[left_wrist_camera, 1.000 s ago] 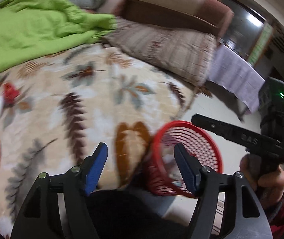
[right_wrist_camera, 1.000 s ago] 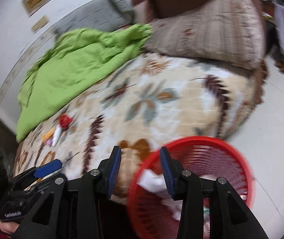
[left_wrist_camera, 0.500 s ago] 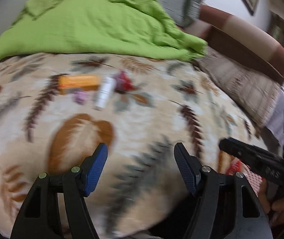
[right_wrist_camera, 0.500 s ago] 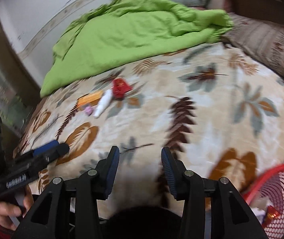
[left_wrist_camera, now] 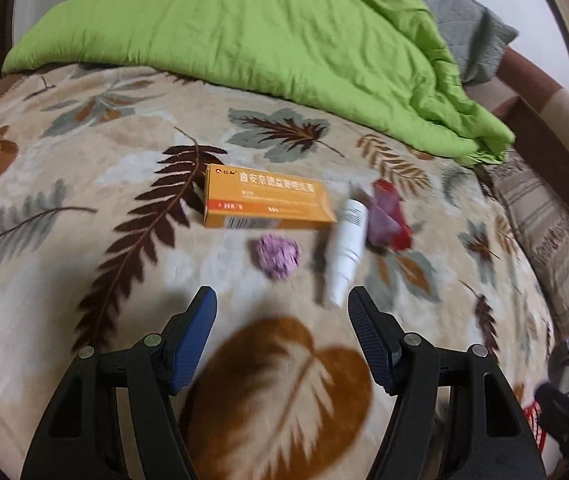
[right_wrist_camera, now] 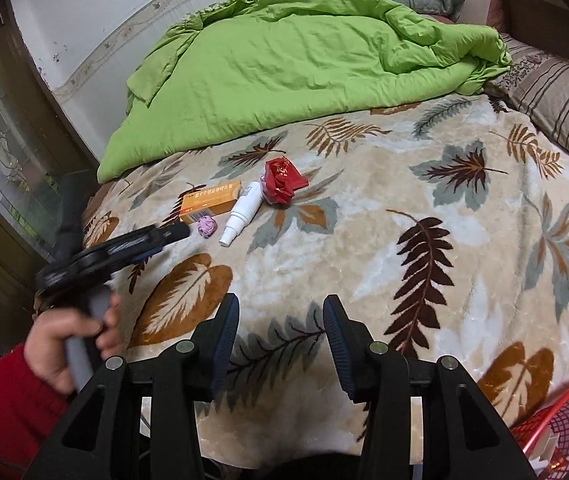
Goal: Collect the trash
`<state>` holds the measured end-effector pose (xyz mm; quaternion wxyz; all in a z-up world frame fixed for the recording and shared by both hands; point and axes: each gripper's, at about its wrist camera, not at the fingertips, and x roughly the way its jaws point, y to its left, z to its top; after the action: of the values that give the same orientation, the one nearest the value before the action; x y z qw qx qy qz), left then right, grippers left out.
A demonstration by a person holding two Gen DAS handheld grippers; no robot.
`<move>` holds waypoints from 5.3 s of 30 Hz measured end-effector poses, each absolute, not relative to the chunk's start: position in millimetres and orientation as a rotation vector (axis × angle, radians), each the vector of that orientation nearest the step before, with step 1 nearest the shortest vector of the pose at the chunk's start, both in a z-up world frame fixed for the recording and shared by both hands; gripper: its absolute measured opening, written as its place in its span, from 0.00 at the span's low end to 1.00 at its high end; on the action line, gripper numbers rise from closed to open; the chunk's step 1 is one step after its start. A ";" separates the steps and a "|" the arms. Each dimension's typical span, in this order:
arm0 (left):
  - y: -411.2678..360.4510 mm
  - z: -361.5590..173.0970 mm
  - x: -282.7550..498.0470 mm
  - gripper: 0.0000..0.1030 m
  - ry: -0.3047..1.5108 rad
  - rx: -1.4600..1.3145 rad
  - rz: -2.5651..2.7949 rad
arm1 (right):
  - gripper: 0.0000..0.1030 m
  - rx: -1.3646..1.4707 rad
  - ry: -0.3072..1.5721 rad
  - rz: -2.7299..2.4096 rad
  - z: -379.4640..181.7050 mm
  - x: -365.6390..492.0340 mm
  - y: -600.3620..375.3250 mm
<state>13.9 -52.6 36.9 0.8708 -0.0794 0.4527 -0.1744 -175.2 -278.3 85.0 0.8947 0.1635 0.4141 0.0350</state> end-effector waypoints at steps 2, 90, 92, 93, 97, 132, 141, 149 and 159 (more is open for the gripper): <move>-59.2 27.2 30.0 0.62 0.957 -0.163 -0.360 | 0.46 0.342 0.863 0.075 82.9 -171.3 -281.1; -43.7 48.0 -91.8 0.29 0.677 0.092 -0.208 | 0.35 0.249 0.789 0.180 59.5 -134.9 -216.0; -43.6 47.7 -91.5 0.28 0.678 0.092 -0.208 | 0.35 0.250 0.789 0.180 59.5 -134.8 -216.2; -43.7 48.0 -91.9 0.29 0.677 0.092 -0.208 | 0.35 0.250 0.789 0.180 59.4 -134.7 -216.4; -43.4 48.0 -91.6 0.29 0.677 0.092 -0.209 | 0.35 0.250 0.789 0.180 59.7 -135.0 -216.3; -44.9 51.4 -90.9 0.29 0.669 0.092 -0.217 | 0.35 0.254 0.789 0.181 59.6 -135.2 -218.1; -46.5 51.9 -93.6 0.29 0.668 0.090 -0.215 | 0.35 0.255 0.788 0.181 59.5 -135.1 -218.6; -47.4 52.4 -94.1 0.29 0.665 0.092 -0.216 | 0.35 0.258 0.787 0.181 59.4 -135.3 -218.9; -54.5 56.1 -90.4 0.28 0.655 0.086 -0.233 | 0.35 0.298 0.780 0.160 60.5 -134.2 -227.1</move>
<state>-90.5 -54.5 56.1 0.9392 0.0421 0.3210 -0.1140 -134.2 -227.1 60.5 0.9110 0.1447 0.3783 0.0774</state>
